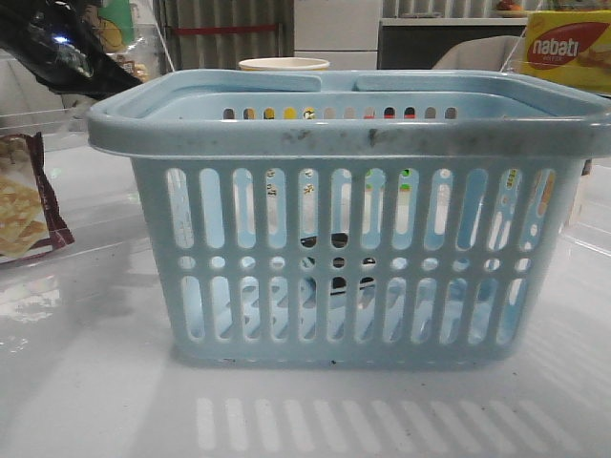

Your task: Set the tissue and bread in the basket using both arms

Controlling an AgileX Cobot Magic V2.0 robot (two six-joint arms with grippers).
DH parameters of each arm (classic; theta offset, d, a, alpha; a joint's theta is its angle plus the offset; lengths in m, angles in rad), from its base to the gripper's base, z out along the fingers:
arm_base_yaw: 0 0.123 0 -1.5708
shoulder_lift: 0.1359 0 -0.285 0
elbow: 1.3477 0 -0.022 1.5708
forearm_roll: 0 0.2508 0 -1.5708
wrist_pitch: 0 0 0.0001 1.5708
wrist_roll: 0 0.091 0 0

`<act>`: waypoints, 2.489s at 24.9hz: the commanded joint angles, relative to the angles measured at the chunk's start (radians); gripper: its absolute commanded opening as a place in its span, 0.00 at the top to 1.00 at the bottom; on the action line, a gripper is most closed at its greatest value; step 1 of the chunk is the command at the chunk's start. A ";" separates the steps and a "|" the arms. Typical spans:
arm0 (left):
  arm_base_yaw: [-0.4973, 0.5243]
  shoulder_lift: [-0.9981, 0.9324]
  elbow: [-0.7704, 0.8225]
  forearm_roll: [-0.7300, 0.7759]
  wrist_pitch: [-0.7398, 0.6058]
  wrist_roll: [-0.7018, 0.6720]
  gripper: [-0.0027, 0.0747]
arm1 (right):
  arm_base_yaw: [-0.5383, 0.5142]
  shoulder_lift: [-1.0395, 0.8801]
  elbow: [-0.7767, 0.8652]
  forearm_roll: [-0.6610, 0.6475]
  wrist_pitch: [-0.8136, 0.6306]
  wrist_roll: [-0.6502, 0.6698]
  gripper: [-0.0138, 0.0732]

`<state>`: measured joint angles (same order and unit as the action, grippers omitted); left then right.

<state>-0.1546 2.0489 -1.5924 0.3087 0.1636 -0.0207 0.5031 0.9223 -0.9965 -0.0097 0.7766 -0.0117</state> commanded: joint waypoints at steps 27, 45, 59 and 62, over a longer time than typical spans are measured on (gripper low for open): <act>-0.473 -0.399 0.026 -0.541 0.497 0.302 0.69 | 0.000 -0.014 -0.024 -0.015 -0.067 -0.007 0.12; -0.509 -0.903 0.379 -0.541 0.531 0.304 0.35 | 0.000 -0.014 -0.024 -0.015 -0.067 -0.007 0.12; -0.509 -1.544 0.841 -0.242 0.685 -0.047 0.35 | 0.000 -0.014 -0.024 -0.029 -0.002 -0.007 0.12; -0.509 -1.591 0.857 -0.180 0.691 -0.068 0.35 | 0.000 -0.035 -0.020 -0.045 0.056 -0.007 0.12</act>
<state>-0.6581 0.4708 -0.7148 0.0889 0.9165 -0.0597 0.5031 0.9200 -0.9959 -0.0347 0.8614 -0.0117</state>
